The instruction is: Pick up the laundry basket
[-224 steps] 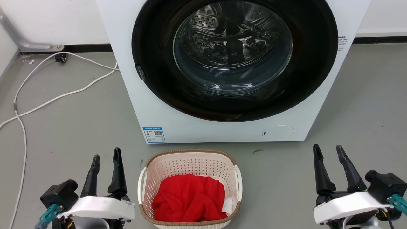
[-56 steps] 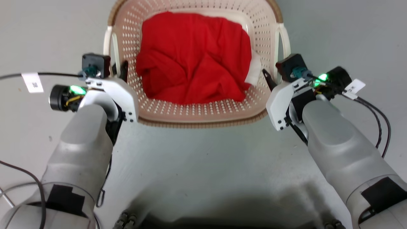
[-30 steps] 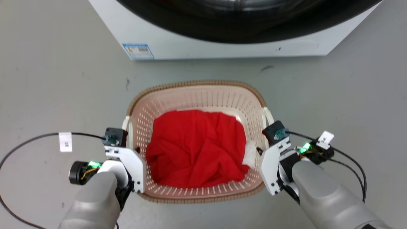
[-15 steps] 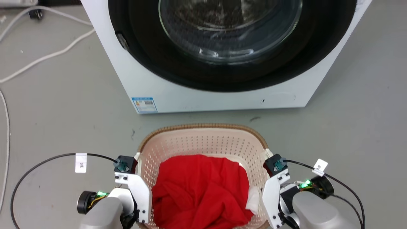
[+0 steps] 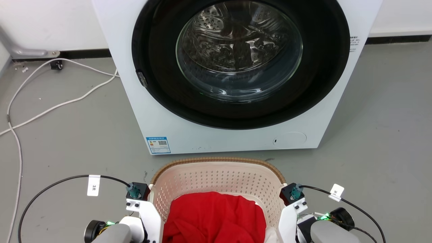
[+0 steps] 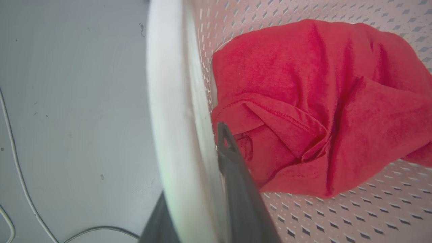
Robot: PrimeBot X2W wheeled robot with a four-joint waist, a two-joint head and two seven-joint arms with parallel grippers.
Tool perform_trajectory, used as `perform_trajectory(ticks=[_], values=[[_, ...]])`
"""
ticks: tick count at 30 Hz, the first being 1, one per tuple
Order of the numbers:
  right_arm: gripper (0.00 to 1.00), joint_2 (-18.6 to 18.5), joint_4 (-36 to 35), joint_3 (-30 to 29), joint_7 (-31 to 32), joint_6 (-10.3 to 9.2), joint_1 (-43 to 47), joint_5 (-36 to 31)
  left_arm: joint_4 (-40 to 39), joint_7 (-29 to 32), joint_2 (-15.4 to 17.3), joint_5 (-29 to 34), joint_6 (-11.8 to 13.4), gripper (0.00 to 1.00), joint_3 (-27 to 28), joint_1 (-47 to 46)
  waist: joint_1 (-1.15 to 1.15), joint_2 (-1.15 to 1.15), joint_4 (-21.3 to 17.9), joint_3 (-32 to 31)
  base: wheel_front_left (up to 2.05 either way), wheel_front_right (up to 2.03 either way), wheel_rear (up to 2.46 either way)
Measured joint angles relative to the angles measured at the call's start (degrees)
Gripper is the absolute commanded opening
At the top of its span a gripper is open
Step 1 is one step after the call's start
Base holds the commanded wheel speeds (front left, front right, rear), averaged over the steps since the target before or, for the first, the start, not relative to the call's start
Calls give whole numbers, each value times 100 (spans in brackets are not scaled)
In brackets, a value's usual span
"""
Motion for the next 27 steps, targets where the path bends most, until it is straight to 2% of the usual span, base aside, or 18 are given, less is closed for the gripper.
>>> perform_trajectory(ticks=[8,27], values=[[0,1,58,168,99,0,53,241,-43,210,23,-353,2,0,-252,94,1,0,39,-186,0,0,0],[0,-7,93,541,118,0,116,670,-31,190,97,-844,2,0,-764,124,1,0,23,-321,0,0,0]])
